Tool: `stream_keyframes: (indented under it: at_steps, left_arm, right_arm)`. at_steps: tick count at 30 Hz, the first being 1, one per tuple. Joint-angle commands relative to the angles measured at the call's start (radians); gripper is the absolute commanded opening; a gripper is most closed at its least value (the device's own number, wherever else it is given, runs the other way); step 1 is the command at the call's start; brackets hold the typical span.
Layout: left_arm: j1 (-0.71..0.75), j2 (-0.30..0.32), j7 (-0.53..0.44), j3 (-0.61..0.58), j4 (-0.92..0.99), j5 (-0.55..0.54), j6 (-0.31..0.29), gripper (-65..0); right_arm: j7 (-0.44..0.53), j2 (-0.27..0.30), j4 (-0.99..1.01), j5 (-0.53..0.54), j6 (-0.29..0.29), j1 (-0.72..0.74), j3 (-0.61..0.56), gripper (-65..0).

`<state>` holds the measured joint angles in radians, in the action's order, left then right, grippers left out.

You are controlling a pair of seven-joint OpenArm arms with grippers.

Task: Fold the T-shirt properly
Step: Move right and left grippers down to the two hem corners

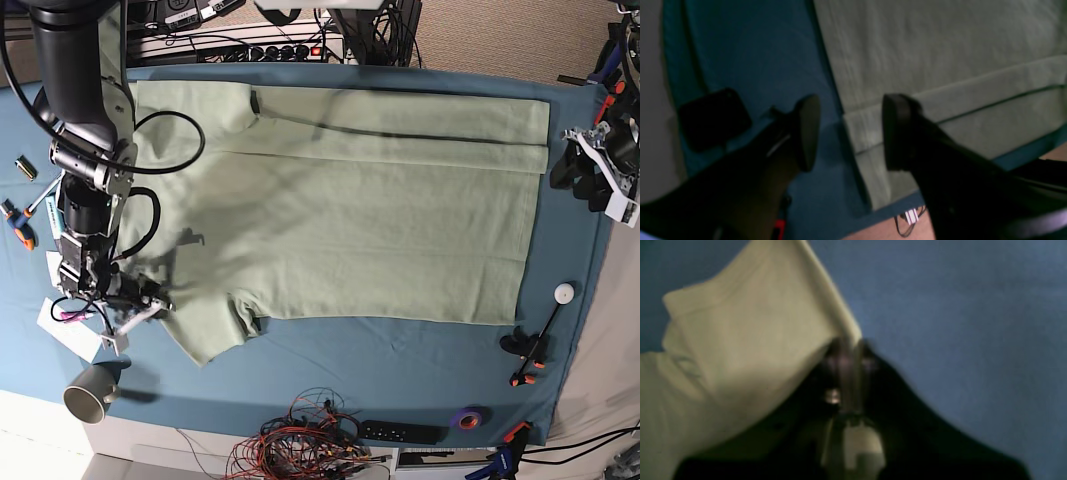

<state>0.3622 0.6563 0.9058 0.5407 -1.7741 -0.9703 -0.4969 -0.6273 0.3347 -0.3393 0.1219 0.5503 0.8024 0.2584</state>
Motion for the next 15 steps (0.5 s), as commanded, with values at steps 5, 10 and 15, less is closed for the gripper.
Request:
stream_keyframes:
  at_steps: [5,10,15]
  left_arm:
    - [-0.139,0.026,-0.069,-0.035,0.018,0.061,0.06,-35.7]
    - [-0.377,0.025,-0.112,-0.22,0.209,0.149,0.09,-36.1]
    - [-0.702,0.01,-0.114,-0.417,0.583,0.154,0.088,-36.1]
  right_arm:
    - [0.032,0.011,-0.008,-0.01,0.003,0.028,-0.003,-65.0]
    - [0.048,0.011,-0.008,-0.01,0.004,0.026,-0.003,-65.0]
    - [0.06,0.011,-0.008,-0.009,0.004,0.011,-0.003,-65.0]
